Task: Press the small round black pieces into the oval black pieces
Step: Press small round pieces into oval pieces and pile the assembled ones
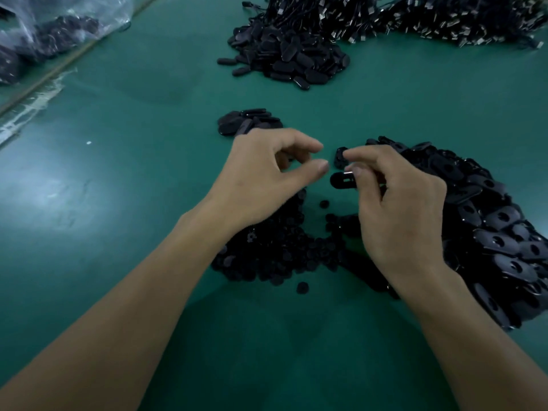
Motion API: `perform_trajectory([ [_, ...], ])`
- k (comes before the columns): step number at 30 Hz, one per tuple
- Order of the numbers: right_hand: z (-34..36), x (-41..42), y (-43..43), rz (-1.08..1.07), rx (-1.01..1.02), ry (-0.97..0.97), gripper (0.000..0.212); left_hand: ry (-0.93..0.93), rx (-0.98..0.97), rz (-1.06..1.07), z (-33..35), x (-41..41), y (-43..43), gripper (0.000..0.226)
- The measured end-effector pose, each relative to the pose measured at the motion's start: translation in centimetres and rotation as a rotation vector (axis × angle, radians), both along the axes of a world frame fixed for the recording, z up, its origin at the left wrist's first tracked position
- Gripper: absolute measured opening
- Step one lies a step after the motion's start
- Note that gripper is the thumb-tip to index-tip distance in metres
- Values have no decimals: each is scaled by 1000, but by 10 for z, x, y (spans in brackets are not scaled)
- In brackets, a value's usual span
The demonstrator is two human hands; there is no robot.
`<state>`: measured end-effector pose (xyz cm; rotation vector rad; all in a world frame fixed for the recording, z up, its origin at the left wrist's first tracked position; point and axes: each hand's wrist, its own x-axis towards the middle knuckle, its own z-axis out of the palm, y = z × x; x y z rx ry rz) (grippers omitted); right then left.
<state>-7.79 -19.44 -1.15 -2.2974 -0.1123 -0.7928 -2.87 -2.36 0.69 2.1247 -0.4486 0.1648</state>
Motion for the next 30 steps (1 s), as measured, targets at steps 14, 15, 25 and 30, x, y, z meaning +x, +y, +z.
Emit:
perform_trajectory([
  [14,2,0,6,252,479,79,25,60,-268,-37,-3,-12,5,4],
  [15,1,0,6,246,484,99,24,58,-273,-37,-3,-11,5,4],
  [25,6,0,9,320,439,70,35,8,-204,-88,-6,-13,4,15],
  [30,1,-3,13,308,376,116,34,-32,-170,-26,-10,-11,1,11],
])
